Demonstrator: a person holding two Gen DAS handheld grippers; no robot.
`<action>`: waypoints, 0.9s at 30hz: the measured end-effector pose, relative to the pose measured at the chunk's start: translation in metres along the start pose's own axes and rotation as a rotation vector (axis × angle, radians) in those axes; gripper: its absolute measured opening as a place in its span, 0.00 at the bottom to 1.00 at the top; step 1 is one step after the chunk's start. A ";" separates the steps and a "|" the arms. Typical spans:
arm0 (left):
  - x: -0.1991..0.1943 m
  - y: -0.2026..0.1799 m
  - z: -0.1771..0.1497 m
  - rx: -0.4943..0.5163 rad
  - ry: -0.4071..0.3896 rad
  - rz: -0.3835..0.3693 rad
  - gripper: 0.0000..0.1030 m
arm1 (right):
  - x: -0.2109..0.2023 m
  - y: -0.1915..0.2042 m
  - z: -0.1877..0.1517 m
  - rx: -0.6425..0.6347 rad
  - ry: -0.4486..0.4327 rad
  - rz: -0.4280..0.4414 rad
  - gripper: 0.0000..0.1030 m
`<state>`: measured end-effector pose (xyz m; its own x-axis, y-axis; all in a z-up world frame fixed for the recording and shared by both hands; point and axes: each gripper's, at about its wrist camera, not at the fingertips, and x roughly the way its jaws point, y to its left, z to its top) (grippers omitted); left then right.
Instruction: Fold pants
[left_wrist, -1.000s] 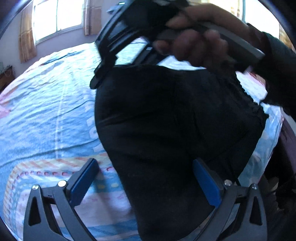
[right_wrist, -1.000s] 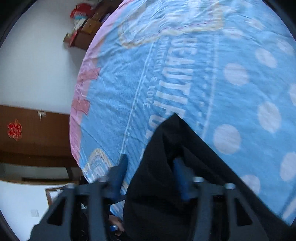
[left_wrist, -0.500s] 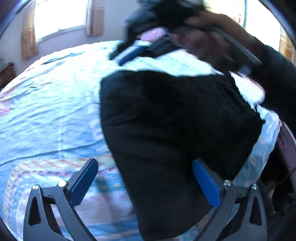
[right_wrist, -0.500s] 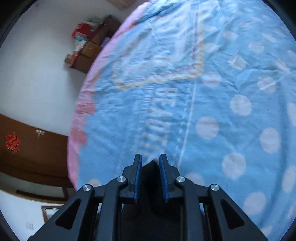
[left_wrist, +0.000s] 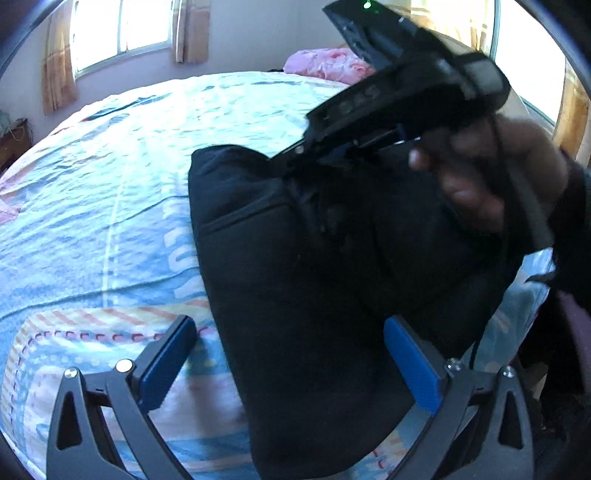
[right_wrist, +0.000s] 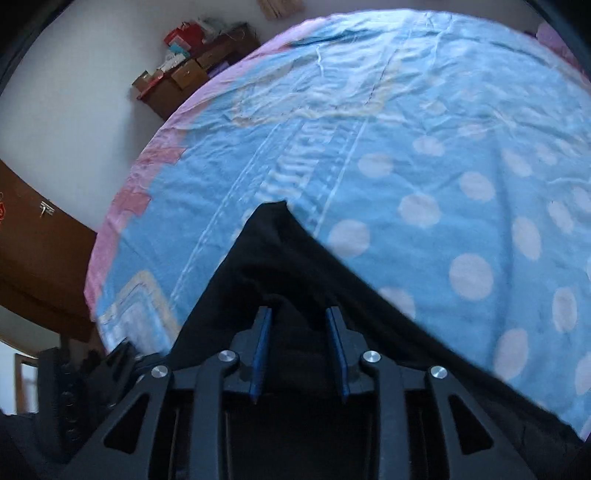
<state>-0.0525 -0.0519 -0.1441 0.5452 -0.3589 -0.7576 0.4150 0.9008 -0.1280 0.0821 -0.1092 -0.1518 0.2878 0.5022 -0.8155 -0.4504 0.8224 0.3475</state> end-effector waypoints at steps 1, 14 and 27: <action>-0.001 0.000 0.002 0.000 0.003 -0.005 1.00 | 0.002 -0.001 0.001 0.001 -0.014 -0.012 0.30; -0.016 0.026 0.040 -0.073 -0.018 0.039 1.00 | -0.104 -0.029 -0.045 0.120 -0.181 -0.043 0.54; 0.017 0.013 0.043 -0.048 0.048 0.052 1.00 | -0.165 -0.096 -0.151 0.368 -0.276 -0.197 0.74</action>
<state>-0.0064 -0.0566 -0.1317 0.5286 -0.3005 -0.7939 0.3510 0.9289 -0.1179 -0.0500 -0.3115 -0.1211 0.5726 0.3393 -0.7464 -0.0514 0.9234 0.3803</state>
